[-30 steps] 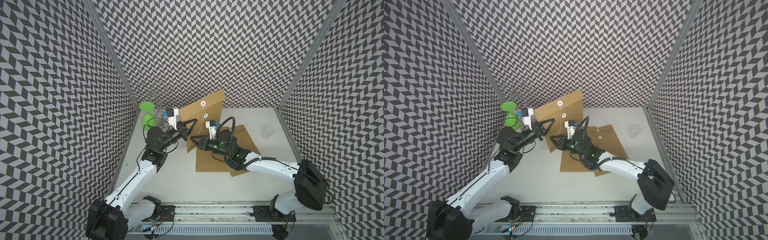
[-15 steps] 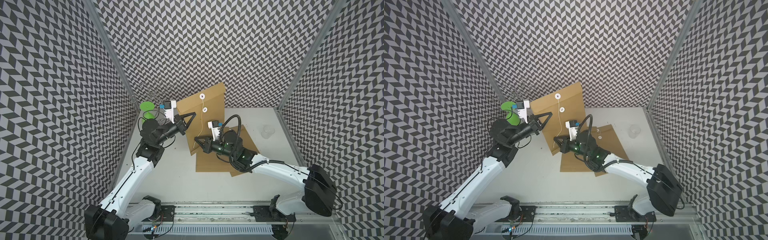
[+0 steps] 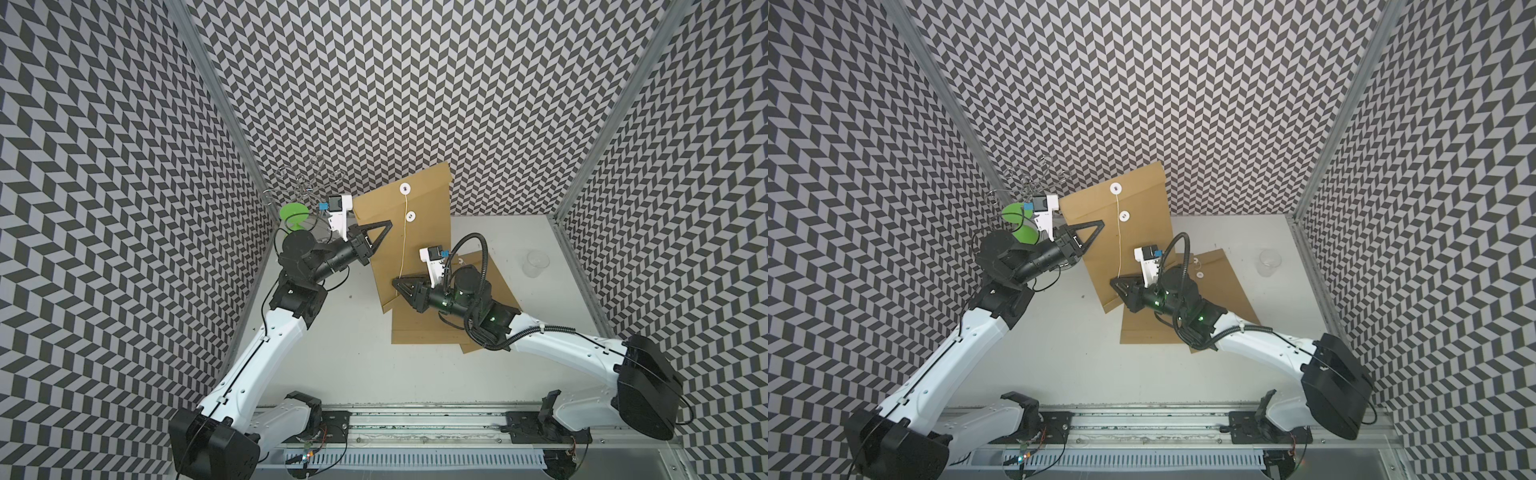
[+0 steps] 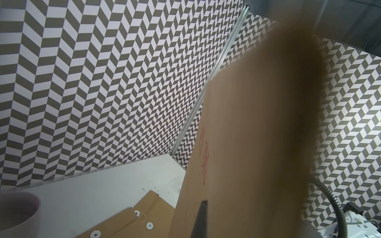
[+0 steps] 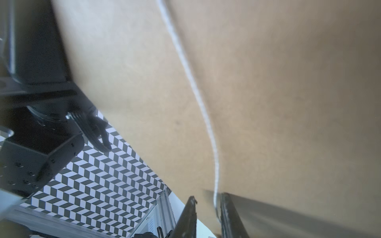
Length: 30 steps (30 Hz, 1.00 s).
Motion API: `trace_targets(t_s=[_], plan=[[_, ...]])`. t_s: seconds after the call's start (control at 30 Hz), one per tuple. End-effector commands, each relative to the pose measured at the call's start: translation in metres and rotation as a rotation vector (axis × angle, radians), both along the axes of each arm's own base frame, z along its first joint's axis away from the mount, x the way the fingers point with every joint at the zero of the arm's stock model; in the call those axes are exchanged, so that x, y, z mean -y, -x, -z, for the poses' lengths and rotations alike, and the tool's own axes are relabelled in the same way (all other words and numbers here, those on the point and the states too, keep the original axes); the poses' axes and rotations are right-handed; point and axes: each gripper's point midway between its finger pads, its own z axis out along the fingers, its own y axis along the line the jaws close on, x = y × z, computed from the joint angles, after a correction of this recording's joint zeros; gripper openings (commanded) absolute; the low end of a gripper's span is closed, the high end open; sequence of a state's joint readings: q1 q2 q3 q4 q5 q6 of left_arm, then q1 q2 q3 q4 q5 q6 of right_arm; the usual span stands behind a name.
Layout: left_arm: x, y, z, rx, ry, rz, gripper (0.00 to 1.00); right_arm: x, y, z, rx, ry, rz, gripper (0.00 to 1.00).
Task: Close the mouth of the file bag
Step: Close the file bag.
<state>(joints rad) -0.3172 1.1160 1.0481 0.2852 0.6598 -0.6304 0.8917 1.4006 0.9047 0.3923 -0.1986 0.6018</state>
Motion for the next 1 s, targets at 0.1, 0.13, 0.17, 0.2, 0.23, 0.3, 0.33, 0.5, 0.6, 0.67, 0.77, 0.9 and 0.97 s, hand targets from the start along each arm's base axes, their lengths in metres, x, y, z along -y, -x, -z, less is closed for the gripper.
trace_targets(t_s=[0.1, 0.13, 0.17, 0.2, 0.23, 0.3, 0.33, 0.5, 0.6, 0.67, 0.77, 0.9, 0.97], plan=[[-0.001, 0.004, -0.018, 0.035, 0.014, 0.011, 0.0, 0.004, -0.002, -0.01, 0.038, -0.055, 0.013, 0.18], [-0.001, 0.005, -0.018, 0.035, 0.013, 0.012, 0.0, 0.005, -0.003, -0.01, 0.036, -0.057, 0.018, 0.17], [-0.002, 0.005, -0.018, 0.034, 0.014, 0.011, 0.0, 0.006, -0.004, -0.01, 0.034, -0.059, 0.024, 0.14], [-0.002, 0.005, -0.019, 0.035, 0.015, 0.011, 0.0, 0.007, -0.005, -0.01, 0.031, -0.059, 0.028, 0.11], [-0.002, 0.004, -0.018, 0.035, 0.013, 0.009, 0.0, 0.008, -0.007, -0.009, 0.027, -0.059, 0.035, 0.09], [-0.003, 0.004, -0.02, 0.036, 0.014, 0.008, 0.0, 0.012, -0.008, -0.009, 0.024, -0.066, 0.043, 0.05], [-0.003, 0.004, -0.02, 0.038, 0.012, 0.009, 0.0, 0.014, -0.009, -0.009, 0.026, -0.069, 0.046, 0.02], [0.0, 0.006, -0.019, 0.053, -0.015, 0.035, 0.0, 0.016, -0.007, -0.017, 0.068, -0.047, 0.017, 0.0], [0.004, 0.008, -0.014, 0.049, -0.033, 0.086, 0.0, 0.007, 0.002, -0.025, 0.093, -0.023, -0.056, 0.0], [0.004, 0.008, -0.012, 0.056, -0.055, 0.094, 0.0, -0.002, 0.009, -0.026, 0.084, -0.008, -0.12, 0.0], [0.002, 0.007, -0.01, 0.064, -0.074, 0.101, 0.0, -0.013, 0.016, -0.025, 0.059, 0.031, -0.177, 0.0], [0.0, 0.009, -0.007, 0.055, -0.072, 0.123, 0.0, -0.018, 0.015, -0.015, 0.031, 0.06, -0.187, 0.0], [0.0, 0.011, -0.008, 0.054, -0.061, 0.14, 0.0, -0.018, 0.012, -0.007, 0.014, 0.075, -0.178, 0.0]])
